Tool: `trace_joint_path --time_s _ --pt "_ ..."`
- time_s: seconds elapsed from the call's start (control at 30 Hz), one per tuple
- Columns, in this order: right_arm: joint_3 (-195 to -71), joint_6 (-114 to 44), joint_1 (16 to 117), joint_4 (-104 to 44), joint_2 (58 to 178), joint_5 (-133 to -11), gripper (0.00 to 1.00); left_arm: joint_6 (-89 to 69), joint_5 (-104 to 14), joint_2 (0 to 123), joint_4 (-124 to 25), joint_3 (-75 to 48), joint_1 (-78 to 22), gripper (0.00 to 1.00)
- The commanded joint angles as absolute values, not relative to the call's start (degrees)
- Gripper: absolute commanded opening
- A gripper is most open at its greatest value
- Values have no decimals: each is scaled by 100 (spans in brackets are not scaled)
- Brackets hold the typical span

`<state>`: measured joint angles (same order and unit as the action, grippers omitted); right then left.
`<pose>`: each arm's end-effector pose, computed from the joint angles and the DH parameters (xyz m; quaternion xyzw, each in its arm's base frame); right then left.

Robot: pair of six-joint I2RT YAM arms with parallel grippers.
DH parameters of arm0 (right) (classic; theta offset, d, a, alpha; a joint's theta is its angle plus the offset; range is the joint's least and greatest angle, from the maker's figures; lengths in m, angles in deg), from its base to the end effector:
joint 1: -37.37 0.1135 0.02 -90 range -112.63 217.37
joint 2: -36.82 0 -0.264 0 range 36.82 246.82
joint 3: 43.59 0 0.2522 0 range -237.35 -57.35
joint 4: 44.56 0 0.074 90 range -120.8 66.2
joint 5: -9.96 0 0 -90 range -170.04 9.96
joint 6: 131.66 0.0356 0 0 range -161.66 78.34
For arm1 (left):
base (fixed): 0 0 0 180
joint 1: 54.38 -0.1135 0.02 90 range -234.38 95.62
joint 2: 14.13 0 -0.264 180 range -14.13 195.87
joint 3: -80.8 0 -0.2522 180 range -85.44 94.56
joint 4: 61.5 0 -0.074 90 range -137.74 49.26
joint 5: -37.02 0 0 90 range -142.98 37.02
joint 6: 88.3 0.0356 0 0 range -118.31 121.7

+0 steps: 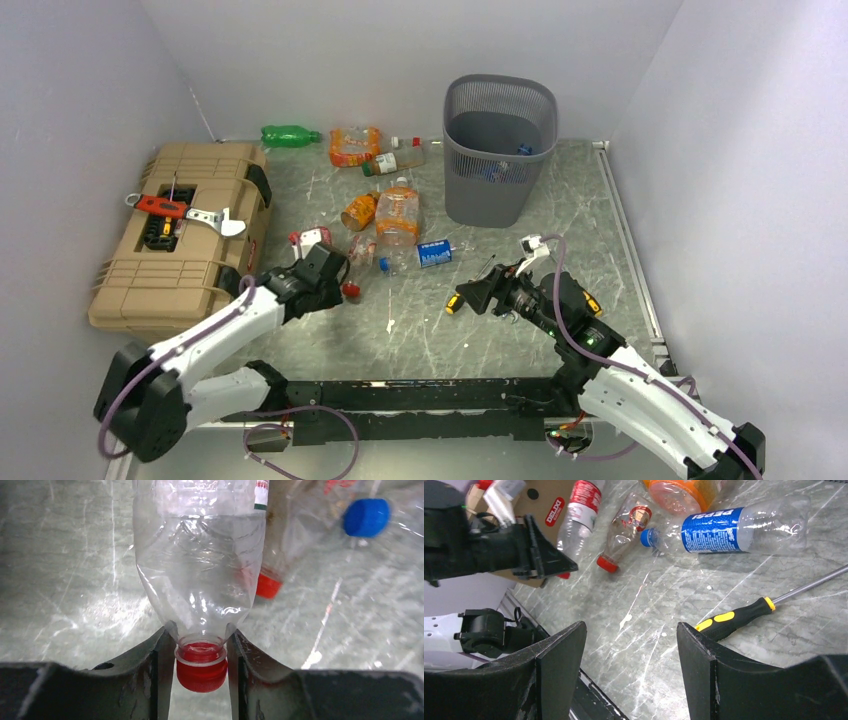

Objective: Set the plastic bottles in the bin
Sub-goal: Pick up the plastic bottle at the center of the board.

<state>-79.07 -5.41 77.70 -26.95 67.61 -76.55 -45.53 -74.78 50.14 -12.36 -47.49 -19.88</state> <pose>0.1140 0.0996 0.2448 -0.0468 0.7806 0.4046 0.4740 0.1742 -0.1037 0.2022 -0.1515 0.9412 -0.0184 0.3015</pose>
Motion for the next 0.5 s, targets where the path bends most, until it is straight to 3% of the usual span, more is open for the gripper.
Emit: trace_joint_path --time_s 0.0,0.13,0.47 --pt "-8145 -629 7806 -2675 6741 -7663 70 -4388 -7558 4094 -479 -4230 -1717 0" --pt "-8470 -790 7806 -2524 6874 -7545 72 -3597 -7258 3725 21 -3370 -1445 0" --pt "-10474 -1291 7806 -1341 7466 -6948 76 409 -4838 4232 77 -1436 -1410 0"
